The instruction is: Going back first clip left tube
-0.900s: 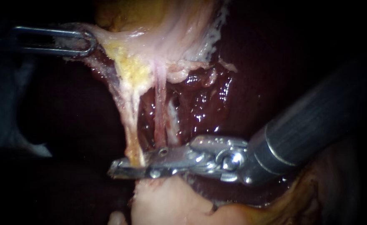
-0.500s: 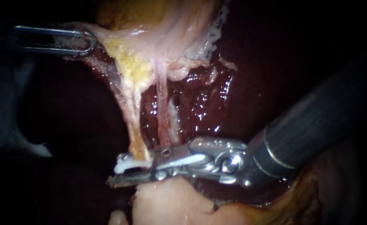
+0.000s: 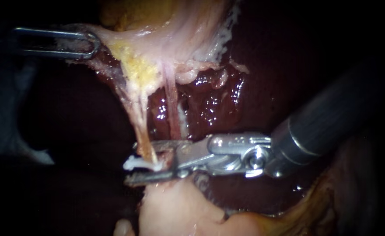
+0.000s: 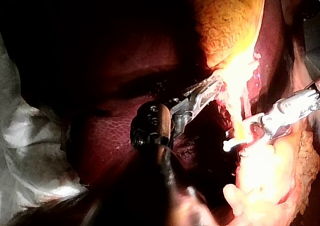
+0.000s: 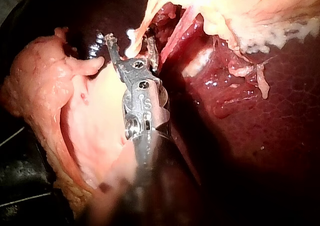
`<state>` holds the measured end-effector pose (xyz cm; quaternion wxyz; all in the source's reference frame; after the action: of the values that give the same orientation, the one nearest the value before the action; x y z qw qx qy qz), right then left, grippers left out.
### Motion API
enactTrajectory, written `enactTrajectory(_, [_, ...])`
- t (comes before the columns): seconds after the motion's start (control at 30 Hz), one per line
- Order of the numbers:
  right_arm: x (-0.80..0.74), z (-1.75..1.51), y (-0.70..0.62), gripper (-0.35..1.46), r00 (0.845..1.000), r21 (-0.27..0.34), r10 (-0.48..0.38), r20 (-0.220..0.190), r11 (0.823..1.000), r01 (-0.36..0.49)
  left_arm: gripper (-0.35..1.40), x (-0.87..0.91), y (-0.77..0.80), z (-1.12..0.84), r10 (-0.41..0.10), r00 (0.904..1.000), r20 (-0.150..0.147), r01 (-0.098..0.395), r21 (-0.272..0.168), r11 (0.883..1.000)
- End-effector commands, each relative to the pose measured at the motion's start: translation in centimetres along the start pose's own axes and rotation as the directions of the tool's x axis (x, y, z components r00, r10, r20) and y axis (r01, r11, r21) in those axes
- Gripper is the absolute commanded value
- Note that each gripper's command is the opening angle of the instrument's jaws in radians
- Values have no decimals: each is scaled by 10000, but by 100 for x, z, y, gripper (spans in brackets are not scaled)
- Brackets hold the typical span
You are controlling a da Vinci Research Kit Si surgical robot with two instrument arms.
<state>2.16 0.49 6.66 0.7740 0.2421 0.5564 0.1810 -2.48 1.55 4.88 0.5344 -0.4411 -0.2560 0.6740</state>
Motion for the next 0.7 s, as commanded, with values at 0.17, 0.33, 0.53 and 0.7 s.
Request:
enactTrajectory(0.17, [2, -30, -4, 50, 9970, -194, -778, 13, 9968, 778, -35, 0, 0, -1, 5, 10000, 5, -5, -8, 10000])
enactTrajectory(0.33, [13, -88, -5, 50, 9880, -228, -1546, 46, 9877, 1547, -35, 0, 0, -2, 7, 10000, 7, -7, -12, 10000])
enactTrajectory(0.53, [23, -155, 0, 50, 9804, -401, -1969, 122, 9795, 1972, -35, 0, 0, -2, 7, 10000, 7, -7, -12, 10000])
enactTrajectory(0.7, [19, -194, 2, 50, 9745, -419, -2236, 169, 9737, 2241, -35, -1, 0, -2, 9, 10000, 5, -9, -10, 10000])
